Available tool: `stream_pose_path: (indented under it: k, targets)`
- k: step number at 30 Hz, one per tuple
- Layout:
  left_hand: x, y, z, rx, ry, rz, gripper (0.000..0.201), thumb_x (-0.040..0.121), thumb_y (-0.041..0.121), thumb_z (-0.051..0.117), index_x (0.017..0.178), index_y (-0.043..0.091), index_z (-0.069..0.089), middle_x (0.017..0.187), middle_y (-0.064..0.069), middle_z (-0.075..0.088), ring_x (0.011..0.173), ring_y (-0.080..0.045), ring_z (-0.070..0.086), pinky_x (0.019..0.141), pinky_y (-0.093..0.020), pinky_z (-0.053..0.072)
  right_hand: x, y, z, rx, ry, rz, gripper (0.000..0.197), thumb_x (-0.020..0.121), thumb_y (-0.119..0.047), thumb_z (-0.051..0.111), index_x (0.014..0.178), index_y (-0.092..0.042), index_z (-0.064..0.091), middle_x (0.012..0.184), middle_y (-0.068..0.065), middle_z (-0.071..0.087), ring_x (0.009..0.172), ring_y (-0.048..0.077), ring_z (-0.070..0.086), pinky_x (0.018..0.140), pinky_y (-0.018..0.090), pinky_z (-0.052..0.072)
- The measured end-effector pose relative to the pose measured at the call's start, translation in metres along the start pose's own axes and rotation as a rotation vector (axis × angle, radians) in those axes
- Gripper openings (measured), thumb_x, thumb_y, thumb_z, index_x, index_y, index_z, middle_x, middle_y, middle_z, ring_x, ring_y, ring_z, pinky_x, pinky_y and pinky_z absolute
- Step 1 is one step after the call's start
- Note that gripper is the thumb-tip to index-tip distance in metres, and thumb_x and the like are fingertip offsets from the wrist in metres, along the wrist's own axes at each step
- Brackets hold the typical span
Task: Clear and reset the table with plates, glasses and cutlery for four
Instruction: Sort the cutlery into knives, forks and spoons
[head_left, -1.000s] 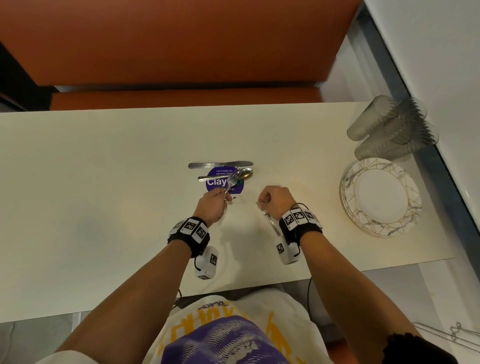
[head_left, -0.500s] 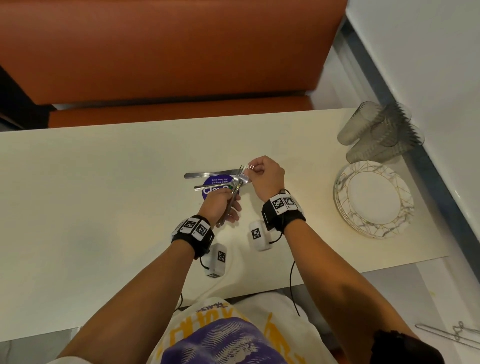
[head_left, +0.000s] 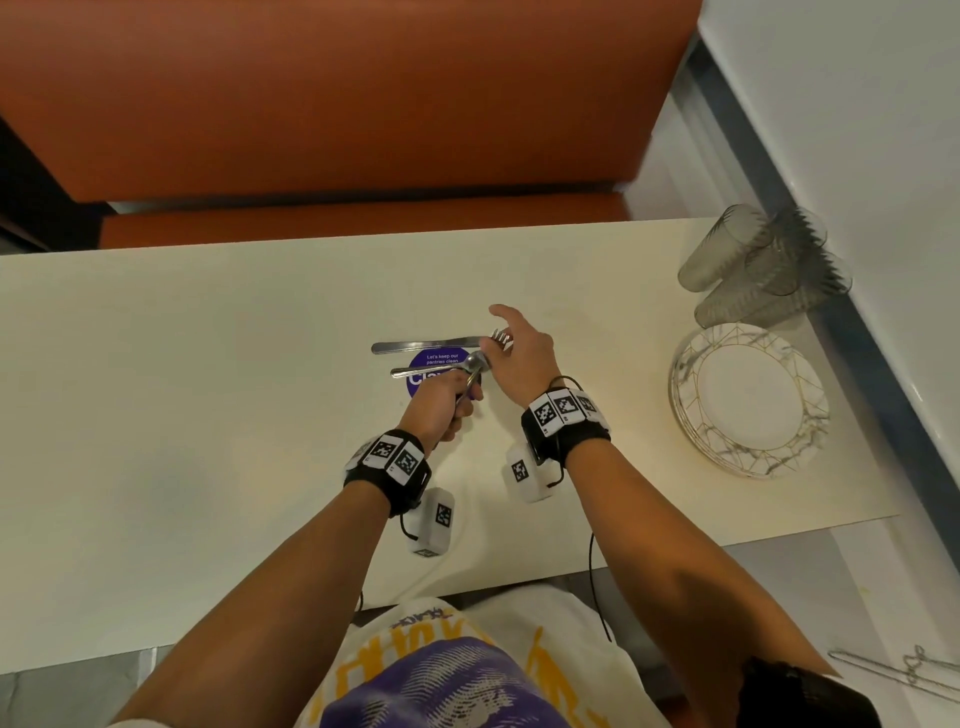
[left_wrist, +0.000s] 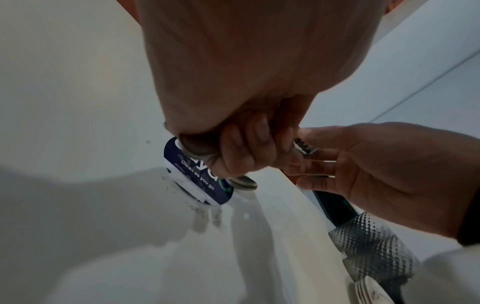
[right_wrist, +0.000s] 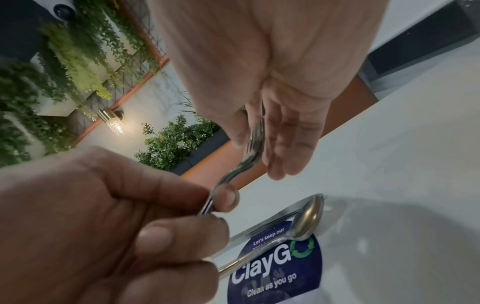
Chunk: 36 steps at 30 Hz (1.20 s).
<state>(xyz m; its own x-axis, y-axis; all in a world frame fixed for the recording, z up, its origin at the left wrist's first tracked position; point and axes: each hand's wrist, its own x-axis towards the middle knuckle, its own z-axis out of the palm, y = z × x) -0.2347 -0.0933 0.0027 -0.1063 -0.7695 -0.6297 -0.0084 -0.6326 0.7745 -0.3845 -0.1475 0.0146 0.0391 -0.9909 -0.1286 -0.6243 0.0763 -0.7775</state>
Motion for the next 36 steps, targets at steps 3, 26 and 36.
stream_pose_path:
  k: [3,26,36]
  targets:
    - [0.005,-0.003,-0.002,0.037,0.005,0.008,0.031,0.102,0.023,0.041,0.081,0.013,0.061,0.057,0.003,0.044,0.048,-0.011,0.032,0.046,-0.024,0.025,0.007,0.002,0.002,-0.096,-0.043,-0.047,0.017,0.097,-0.015,0.062,0.11,-0.011,0.071,0.104,0.006,0.073,0.095,0.021,0.069,0.061,0.0,0.039]
    - [0.042,-0.049,-0.074,0.942,0.364,0.484,0.017,0.086,0.01,0.076,0.101,0.014,0.081,0.1,-0.008,0.071,0.1,-0.033,0.059,0.081,-0.044,0.053,0.004,0.056,0.051,-0.004,-0.044,0.371,0.006,0.089,-0.013,0.073,0.092,-0.014,0.077,0.095,0.002,0.075,0.084,0.024,0.073,0.083,0.04,0.061]
    - [0.051,-0.055,-0.076,0.872,0.349,0.424,0.019,0.084,0.005,0.081,0.103,0.008,0.081,0.104,-0.012,0.071,0.104,-0.034,0.056,0.082,-0.039,0.049,0.012,0.06,0.05,-0.112,-0.052,0.347,0.009,0.089,-0.013,0.074,0.098,-0.013,0.076,0.1,0.003,0.075,0.086,0.014,0.066,0.075,0.019,0.049]
